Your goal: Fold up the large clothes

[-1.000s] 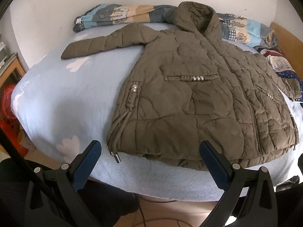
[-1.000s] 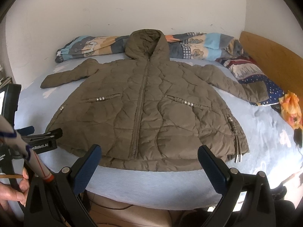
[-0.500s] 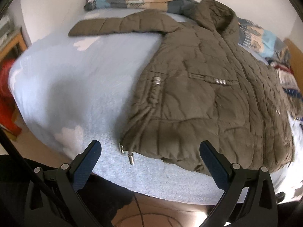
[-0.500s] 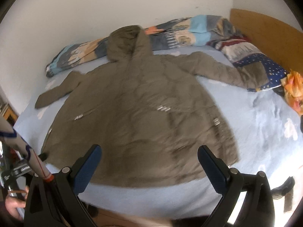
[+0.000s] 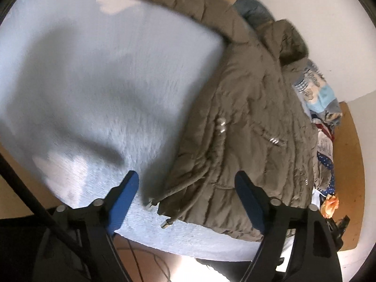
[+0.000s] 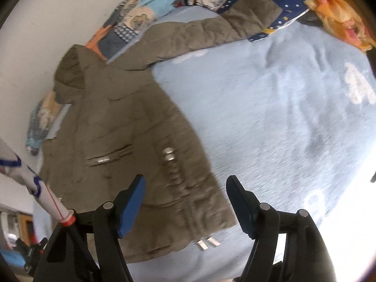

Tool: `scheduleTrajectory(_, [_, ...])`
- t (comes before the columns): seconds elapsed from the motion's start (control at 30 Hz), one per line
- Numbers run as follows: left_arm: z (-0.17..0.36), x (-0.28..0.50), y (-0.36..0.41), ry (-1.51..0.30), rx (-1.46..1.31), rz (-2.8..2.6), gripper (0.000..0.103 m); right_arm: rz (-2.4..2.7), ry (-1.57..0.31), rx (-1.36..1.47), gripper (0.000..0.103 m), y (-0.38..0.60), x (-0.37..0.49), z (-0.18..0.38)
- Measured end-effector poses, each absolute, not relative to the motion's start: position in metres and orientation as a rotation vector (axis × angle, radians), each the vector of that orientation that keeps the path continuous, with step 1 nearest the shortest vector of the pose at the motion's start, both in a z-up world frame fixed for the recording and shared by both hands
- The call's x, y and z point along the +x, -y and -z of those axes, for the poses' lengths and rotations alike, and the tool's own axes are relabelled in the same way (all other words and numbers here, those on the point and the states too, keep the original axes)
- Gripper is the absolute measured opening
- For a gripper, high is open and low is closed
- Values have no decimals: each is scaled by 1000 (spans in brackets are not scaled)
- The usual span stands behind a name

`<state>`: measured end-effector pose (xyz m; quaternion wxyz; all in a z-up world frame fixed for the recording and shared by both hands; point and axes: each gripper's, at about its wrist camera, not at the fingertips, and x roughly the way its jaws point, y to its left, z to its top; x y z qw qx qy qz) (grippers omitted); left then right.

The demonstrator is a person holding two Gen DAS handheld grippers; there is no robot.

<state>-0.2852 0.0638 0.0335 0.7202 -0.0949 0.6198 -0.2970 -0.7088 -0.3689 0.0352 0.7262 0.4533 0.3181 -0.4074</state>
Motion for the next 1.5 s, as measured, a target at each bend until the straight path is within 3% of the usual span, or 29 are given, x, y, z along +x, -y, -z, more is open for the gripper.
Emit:
scheduleTrajectory(0.3, [-20,-292,-29,-1354,-51,655,75,879,-801,1054,76,395,-699,1])
scheduleTrajectory(0.33, [-23,-293,-29,-1335,-44,655,67,862,-820,1072,76,396,-696,7])
scheduleTrajectory(0.4, [-32,-299,-24,-1291,-21,693,33,848,-829,1097,76,397,-694,13])
scheduleTrajectory(0.43, [-36,-302,-21,-1274,-3,699,31,846,-813,1110,74,397,-696,13])
scheduleTrajectory(0.5, [-43,-307,-13,-1230,59,701,24,797,-778,1145,39,393,-697,13])
scheduleTrajectory(0.57, [-47,-304,-10,-1209,67,672,23,782,-782,1133,26,384,-696,10])
scheduleTrajectory(0.6, [-51,-300,-11,-1203,62,658,23,776,-781,1124,25,379,-695,7])
scheduleTrajectory(0.77, [-78,-273,-26,-1136,58,597,23,691,-793,1115,22,347,-679,1])
scheduleTrajectory(0.83, [-76,-268,-28,-1162,88,597,30,680,-830,1066,22,332,-668,-1])
scheduleTrajectory(0.87, [-75,-267,-31,-1174,107,566,35,699,-843,1038,25,328,-665,-3])
scheduleTrajectory(0.93, [-84,-271,-40,-1173,97,534,39,764,-880,1018,45,330,-669,-4])
scheduleTrajectory(0.97, [-93,-272,-48,-1151,63,540,43,797,-898,1021,60,329,-672,-5])
scheduleTrajectory(1.03, [-113,-277,-59,-1067,32,529,57,867,-891,1021,67,334,-682,-17])
scheduleTrajectory(1.1, [-140,-283,-53,-926,61,530,67,941,-841,966,68,334,-690,-39])
scheduleTrajectory(1.2, [-153,-295,-13,-850,151,595,68,931,-766,887,68,341,-679,-63])
scheduleTrajectory(1.37, [-134,-319,92,-885,286,746,69,758,-749,861,67,358,-613,-69])
scheduleTrajectory(1.5, [-84,-330,161,-1038,423,789,69,699,-902,893,68,382,-549,-33])
